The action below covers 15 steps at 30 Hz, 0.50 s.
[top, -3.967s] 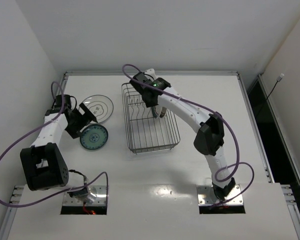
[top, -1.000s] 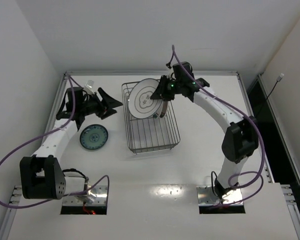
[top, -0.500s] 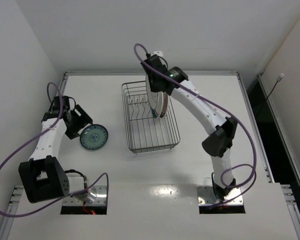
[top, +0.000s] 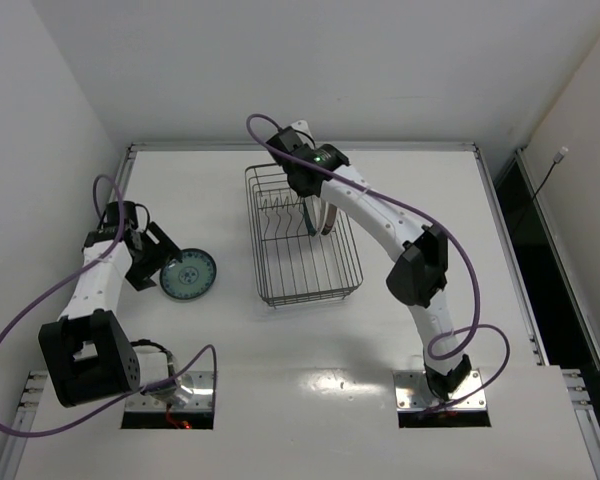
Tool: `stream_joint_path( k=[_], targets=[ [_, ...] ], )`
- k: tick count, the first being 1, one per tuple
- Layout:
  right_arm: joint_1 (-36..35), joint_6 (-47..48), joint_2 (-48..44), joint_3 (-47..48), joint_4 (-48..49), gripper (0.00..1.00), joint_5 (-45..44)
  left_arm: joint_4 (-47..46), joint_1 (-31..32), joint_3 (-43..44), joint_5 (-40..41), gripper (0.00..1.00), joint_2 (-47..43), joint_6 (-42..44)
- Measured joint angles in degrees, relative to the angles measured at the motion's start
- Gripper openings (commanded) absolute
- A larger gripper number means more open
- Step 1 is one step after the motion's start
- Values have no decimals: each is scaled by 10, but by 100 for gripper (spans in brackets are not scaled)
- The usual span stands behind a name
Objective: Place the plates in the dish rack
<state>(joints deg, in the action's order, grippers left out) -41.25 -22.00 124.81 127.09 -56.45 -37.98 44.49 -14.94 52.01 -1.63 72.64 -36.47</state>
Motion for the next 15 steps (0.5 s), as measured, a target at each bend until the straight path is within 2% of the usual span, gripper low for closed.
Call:
stream_joint_path(
  k=[10, 15],
  targets=[
    [32, -34, 38, 1, 17, 1, 70, -15, -8, -15, -29, 76, 6, 16],
    [48, -54, 74, 1, 30, 14, 110, -22, -9, -31, -54, 76, 10, 31]
  ],
)
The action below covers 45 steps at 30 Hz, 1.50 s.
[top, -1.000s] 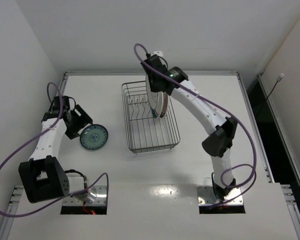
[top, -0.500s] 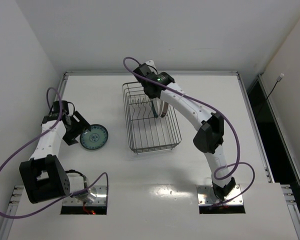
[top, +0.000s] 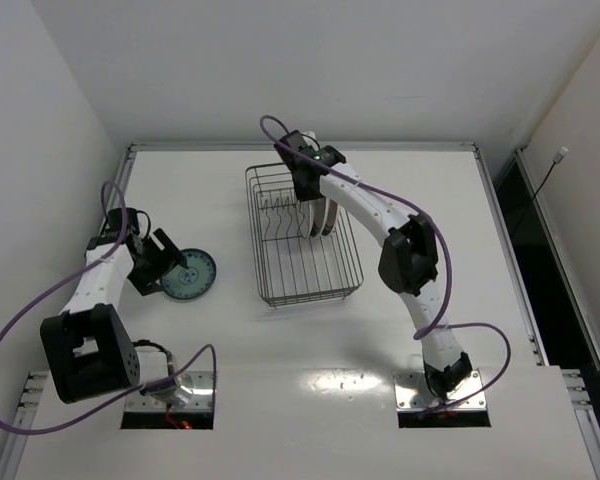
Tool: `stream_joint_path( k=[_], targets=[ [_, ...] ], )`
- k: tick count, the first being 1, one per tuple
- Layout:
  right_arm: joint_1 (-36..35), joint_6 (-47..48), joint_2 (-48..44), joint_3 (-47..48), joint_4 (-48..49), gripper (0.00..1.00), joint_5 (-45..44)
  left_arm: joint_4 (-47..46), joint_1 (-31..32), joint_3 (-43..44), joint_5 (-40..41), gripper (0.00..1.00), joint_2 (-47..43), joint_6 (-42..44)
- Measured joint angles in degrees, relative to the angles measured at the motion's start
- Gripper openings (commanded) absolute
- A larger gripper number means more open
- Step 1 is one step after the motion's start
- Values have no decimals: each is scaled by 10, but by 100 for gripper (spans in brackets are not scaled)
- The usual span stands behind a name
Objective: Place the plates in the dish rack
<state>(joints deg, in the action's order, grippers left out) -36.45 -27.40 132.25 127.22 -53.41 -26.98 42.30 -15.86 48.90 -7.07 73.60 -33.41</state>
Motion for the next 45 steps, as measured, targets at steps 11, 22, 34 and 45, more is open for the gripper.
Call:
stream_joint_path(
  k=[11, 22, 34, 45],
  targets=[
    [7, -11, -5, 3, 3, 48, 50, -40, 0, -28, -48, 75, 41, 6],
    [19, -26, -145, 22, 15, 65, 152, -98, -4, -61, -93, 64, 71, -14],
    [38, -35, -312, -88, 49, 68, 226, -134, -9, -90, -121, 63, 89, -58],
    [64, -37, -345, -174, 55, 69, 257, -47, -22, -4, 8, 72, -42, -66]
  ],
)
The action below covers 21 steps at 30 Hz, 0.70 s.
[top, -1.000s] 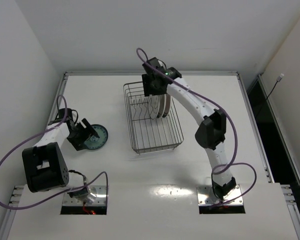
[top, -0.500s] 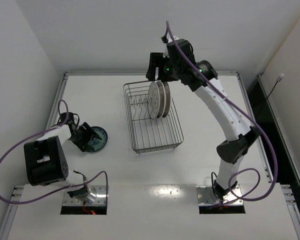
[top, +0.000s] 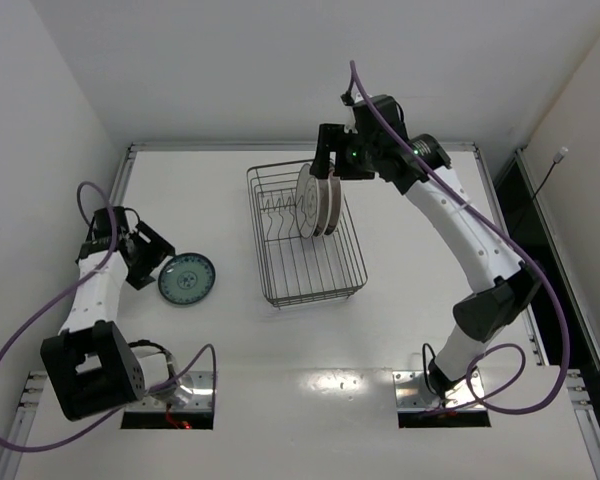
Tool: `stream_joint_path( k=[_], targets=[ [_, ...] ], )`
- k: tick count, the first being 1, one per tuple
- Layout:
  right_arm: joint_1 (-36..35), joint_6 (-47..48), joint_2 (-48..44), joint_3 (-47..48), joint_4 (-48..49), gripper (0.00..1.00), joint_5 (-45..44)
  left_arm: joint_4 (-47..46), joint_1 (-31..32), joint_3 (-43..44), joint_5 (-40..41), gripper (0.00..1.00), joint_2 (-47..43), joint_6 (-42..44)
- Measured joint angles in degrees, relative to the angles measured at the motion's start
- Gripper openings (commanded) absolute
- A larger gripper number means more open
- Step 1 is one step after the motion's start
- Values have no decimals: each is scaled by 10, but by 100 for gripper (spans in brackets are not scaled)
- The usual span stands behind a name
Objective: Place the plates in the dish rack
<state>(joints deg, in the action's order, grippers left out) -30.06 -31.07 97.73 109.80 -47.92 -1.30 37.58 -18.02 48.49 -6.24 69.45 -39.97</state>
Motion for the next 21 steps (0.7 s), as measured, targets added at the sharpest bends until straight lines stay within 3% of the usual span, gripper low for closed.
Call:
stream_joint_path(
  k=[5, 17, 21],
  targets=[
    [7, 1, 0, 0, 9, 69, 24, 10, -33, -33, 31, 72, 1, -9],
    [34, 4, -7, -23, 17, 69, 52, -6, -46, -102, -10, 71, 63, -36],
    [45, 9, -11, -25, 15, 69, 57, -41, -46, -122, -38, 57, 106, -48]
  ],
)
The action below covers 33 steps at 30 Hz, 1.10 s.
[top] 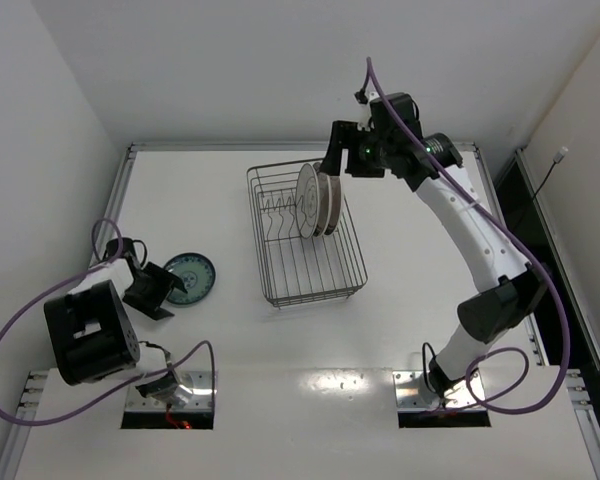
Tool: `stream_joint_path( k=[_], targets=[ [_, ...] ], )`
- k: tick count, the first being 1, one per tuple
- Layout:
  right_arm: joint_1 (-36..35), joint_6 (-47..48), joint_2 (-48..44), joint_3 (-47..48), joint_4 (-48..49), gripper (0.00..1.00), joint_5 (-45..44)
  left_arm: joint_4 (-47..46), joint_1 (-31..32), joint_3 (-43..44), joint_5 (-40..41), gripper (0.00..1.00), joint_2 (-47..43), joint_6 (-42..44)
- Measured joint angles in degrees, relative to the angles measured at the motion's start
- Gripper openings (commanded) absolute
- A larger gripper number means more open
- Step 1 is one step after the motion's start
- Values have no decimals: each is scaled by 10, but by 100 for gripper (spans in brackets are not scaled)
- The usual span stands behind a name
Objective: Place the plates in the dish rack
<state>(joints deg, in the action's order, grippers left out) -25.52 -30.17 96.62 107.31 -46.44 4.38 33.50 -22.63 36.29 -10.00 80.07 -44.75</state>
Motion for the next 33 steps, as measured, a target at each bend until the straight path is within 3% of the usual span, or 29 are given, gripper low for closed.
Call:
stream_joint_path(
  k=[2, 6, 8, 9, 14, 20, 23, 27, 33],
  targets=[
    [8, 2, -4, 0, -1, 69, 2, -6, -5, -3, -15, 47, 7, -7],
    [26, 3, -15, 0, -5, 69, 4, -42, -9, -12, -74, 15, 46, -15],
    [34, 4, -20, 0, -7, 69, 4, -69, -10, -13, -120, 8, 71, -23],
    [38, 5, -23, 0, -8, 69, 4, -83, -10, -13, -144, 0, 81, -24],
    [51, 6, -33, -1, -15, 69, 9, -137, -10, -10, -226, 0, 115, -27],
    [56, 6, -48, -21, -17, 69, 23, -146, -7, 12, -205, 0, 101, -22],
    [61, 5, -56, -44, -10, 76, 56, -159, -7, 30, -197, 0, 60, -25],
    [72, -7, -66, -115, 57, 76, 169, -192, -7, 47, -224, 0, -1, -40],
    [75, -107, -41, -261, 232, 76, 362, -297, 30, 35, -293, 0, -54, -109]
  ],
)
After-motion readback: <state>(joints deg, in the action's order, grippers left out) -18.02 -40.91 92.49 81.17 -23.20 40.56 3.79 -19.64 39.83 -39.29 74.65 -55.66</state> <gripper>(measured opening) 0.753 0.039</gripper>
